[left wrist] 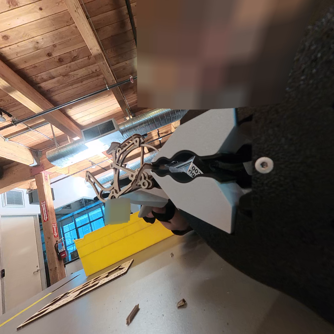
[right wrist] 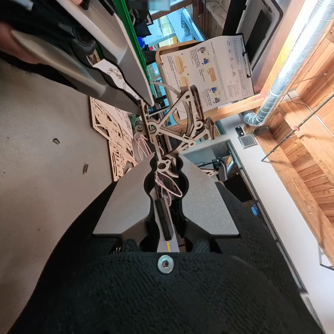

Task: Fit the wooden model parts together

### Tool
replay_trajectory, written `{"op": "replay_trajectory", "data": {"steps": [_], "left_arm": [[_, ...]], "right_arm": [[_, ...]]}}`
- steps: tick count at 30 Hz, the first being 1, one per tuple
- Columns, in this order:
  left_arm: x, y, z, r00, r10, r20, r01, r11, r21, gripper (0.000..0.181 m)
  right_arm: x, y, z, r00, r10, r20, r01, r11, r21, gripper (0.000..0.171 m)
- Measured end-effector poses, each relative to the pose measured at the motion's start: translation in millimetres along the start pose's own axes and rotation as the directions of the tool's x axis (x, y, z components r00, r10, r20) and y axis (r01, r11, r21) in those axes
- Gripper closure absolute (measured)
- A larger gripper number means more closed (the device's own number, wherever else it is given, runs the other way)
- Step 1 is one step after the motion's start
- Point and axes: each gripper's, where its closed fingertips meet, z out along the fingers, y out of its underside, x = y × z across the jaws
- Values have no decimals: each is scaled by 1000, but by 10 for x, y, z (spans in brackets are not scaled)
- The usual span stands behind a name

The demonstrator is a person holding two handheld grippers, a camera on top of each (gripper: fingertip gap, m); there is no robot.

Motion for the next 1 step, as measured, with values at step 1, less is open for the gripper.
{"op": "replay_trajectory", "data": {"steps": [1], "left_arm": [[0,0,0,1000,-1,0,1,1000,0,180]], "right_arm": [[4,0,-1,1000,-1,-1,1,1000,0,153]]}}
